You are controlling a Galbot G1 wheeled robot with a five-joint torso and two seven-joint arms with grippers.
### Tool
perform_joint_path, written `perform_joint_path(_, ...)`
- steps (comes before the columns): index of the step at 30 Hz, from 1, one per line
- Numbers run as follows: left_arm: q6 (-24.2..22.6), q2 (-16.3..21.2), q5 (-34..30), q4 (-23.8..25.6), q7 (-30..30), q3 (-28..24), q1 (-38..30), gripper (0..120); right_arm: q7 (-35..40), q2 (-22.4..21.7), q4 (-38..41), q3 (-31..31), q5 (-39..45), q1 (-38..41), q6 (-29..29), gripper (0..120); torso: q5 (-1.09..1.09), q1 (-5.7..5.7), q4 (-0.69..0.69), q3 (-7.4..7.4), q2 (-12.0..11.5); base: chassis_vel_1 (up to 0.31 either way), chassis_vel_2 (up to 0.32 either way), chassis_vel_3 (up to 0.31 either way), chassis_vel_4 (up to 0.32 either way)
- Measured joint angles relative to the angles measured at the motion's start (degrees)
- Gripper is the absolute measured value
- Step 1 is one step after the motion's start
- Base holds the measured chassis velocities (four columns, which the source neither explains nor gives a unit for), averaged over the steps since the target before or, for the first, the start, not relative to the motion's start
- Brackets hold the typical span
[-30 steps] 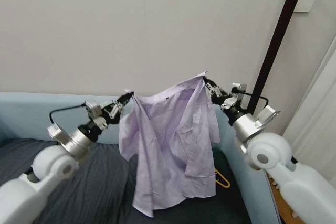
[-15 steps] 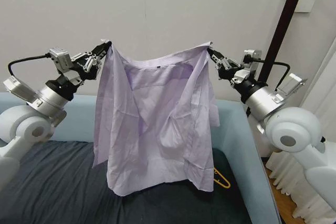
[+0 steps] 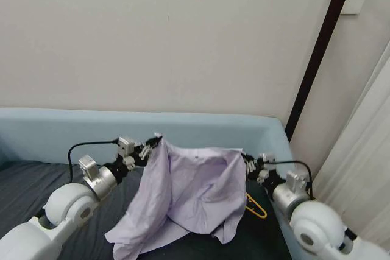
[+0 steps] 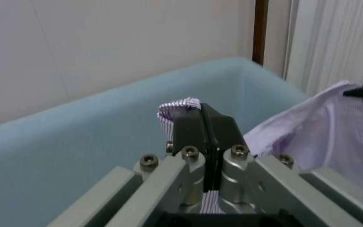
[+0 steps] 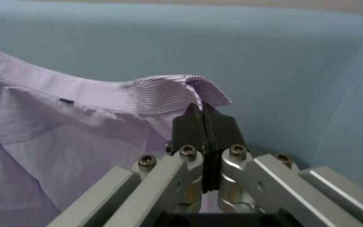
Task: Pick up the clothes from the sofa and hang them on the clothes hanger.
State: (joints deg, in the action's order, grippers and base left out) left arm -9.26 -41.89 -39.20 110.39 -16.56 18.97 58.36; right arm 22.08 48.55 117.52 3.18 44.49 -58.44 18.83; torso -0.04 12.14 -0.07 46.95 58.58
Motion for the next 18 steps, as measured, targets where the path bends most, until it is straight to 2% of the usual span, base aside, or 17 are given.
perform_joint_path(4, -2.8, 0.3, 6.0, -1.1, -4.7, 1.6, 3.9, 0, -1.5, 4.8, -4.1, -1.5, -3.6, -1.6, -3.7, 0, 0.00, 0.00, 0.00, 0.00, 0.0, 0.000, 0.000, 0.000, 0.000)
perform_joint_path(10, -2.5, -0.4, 9.7, -1.9, -6.8, 2.3, 8.6, 0, -2.8, 7.4, -8.0, -2.7, -6.7, -1.6, -6.0, 0, -0.02, 0.00, 0.00, 0.00, 0.0, 0.000, 0.000, 0.000, 0.000)
perform_joint_path(11, -1.7, -1.3, 11.0, -2.2, -6.8, 2.3, 10.1, 0, -4.0, 8.5, -10.3, -3.1, -8.1, -1.2, -8.0, 0, -0.02, 0.00, 0.01, 0.01, 0.0, 0.000, 0.000, 0.000, 0.000)
perform_joint_path(15, -0.5, -3.8, 11.6, -2.2, -3.6, 2.8, 11.7, 0, -5.7, 10.3, -13.0, -3.6, -8.8, -0.8, -10.4, 0, -0.02, 0.00, -0.01, 0.01, 0.0, 0.000, 0.000, 0.000, 0.000)
perform_joint_path(16, -0.2, -4.5, 11.5, -2.2, -1.8, 2.9, 12.0, 0, -5.7, 10.7, -13.5, -3.6, -8.8, -0.8, -10.5, 0, -0.02, 0.00, -0.01, 0.01, 0.0, 0.000, 0.000, 0.000, 0.000)
perform_joint_path(18, 0.5, -5.9, 11.0, -2.1, 5.4, 3.0, 12.5, 0, -5.1, 11.5, -14.2, -3.7, -7.7, -0.9, -9.8, 0, -0.02, 0.00, -0.01, 0.00, 0.0, 0.000, 0.000, 0.000, 0.000)
